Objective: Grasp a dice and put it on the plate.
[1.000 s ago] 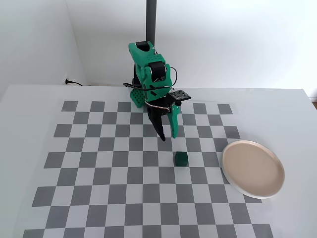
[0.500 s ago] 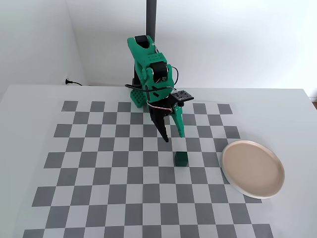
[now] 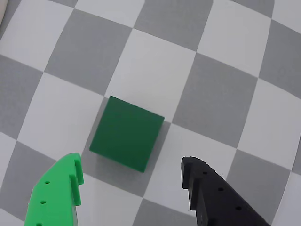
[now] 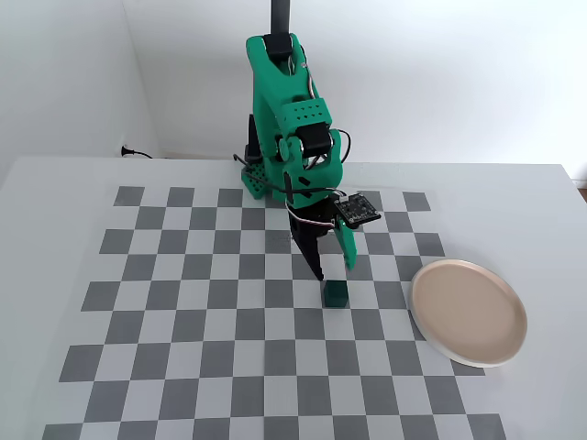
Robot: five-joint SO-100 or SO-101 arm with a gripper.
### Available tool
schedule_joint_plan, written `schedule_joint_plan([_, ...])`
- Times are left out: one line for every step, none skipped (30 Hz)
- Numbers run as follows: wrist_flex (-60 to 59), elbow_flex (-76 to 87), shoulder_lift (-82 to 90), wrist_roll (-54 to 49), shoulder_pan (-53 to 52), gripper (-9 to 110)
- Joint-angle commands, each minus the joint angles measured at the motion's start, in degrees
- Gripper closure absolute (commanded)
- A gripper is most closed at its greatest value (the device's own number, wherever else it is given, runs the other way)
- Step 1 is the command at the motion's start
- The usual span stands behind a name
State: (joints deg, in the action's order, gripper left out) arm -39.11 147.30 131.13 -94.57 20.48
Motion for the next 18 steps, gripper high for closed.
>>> schedule_joint_plan([2.99, -9.14, -7.73, 0.53, 0.70, 82])
schedule_joint_plan([3.25, -10.11, -9.84, 0.53, 0.79, 82])
schedule_joint_plan([3.43, -11.16, -11.78, 0.62, 0.88, 82])
schedule_joint_plan([3.96, -11.87, -13.62, 0.62, 0.88, 82])
schedule_joint_plan([4.48, -12.48, -15.38, 0.53, 0.97, 81])
schedule_joint_plan([5.01, -13.01, -16.87, 0.44, 0.97, 81])
schedule_joint_plan([5.45, -13.54, -18.37, 0.35, 1.05, 81])
schedule_joint_plan([5.71, -13.97, -19.60, 0.26, 1.14, 81])
schedule_joint_plan([5.89, -14.33, -20.65, 0.26, 1.23, 81])
schedule_joint_plan([5.89, -14.77, -21.53, 0.26, 1.49, 81])
schedule_joint_plan([5.89, -15.03, -22.15, 0.26, 1.58, 81])
schedule_joint_plan([6.15, -15.12, -22.76, 0.26, 1.76, 81])
schedule_joint_plan([6.42, -15.12, -23.29, 0.26, 1.93, 81])
schedule_joint_plan([6.68, -15.12, -23.82, 0.26, 2.02, 81])
schedule_joint_plan([6.86, -15.12, -24.43, 0.18, 2.20, 81])
schedule_joint_plan([7.03, -15.12, -24.96, 0.09, 2.37, 81])
schedule_joint_plan([7.21, -15.12, -25.66, 0.00, 2.55, 81])
schedule_joint_plan([7.47, -15.12, -26.37, -0.09, 2.64, 81])
